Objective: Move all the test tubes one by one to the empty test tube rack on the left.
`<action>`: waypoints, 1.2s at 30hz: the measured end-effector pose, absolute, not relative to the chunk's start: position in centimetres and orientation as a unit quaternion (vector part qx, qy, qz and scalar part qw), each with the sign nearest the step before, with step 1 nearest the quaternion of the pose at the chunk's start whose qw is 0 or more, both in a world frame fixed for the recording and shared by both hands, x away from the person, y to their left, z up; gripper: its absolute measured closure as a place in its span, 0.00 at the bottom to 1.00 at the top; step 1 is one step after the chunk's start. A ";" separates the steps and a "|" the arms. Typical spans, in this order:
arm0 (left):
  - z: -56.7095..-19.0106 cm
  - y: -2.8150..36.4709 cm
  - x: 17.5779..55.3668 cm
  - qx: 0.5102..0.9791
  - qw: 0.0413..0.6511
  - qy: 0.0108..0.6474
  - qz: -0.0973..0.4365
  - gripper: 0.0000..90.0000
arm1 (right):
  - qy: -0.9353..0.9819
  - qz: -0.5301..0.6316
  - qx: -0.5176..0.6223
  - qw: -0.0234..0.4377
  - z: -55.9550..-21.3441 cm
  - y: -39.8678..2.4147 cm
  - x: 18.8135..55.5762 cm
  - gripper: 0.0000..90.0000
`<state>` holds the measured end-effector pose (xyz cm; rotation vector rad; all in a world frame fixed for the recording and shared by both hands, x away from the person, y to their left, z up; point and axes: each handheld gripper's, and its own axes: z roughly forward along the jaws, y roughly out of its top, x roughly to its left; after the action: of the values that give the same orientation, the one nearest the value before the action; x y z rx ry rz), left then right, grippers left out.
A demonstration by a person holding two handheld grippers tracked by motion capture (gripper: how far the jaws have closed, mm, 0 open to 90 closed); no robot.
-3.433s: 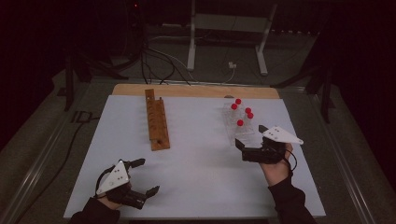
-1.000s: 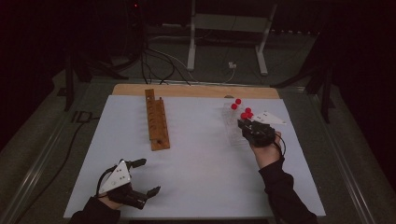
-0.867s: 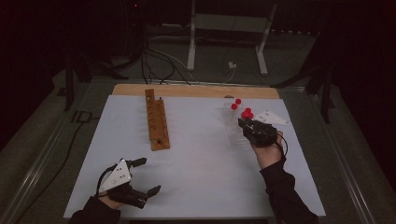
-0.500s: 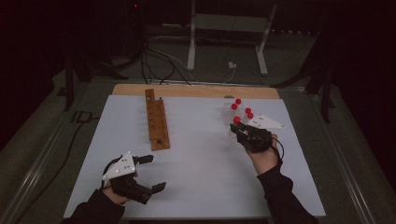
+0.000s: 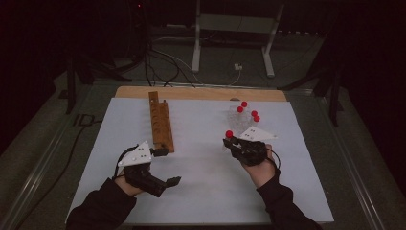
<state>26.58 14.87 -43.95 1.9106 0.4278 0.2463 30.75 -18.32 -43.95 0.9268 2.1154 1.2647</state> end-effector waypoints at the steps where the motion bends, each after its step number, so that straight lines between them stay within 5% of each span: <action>1: -43.8 14.7 26.7 0.808 0.551 0.179 0.103 0.00 | 0.778 0.465 0.341 0.252 -44.0 -18.3 30.7 0.83; 23: -40.1 9.4 29.0 0.802 0.571 0.144 0.105 0.09 | 0.803 0.470 0.295 0.217 -44.6 -15.0 29.1 0.83; 36: -41.4 6.9 30.7 0.808 0.554 0.143 0.142 0.50 | 0.810 0.471 0.284 0.205 -44.9 -14.1 28.7 0.83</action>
<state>30.66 6.91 -41.42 1.9097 0.3384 0.3362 28.66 -14.14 -44.88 0.7920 2.2573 1.3123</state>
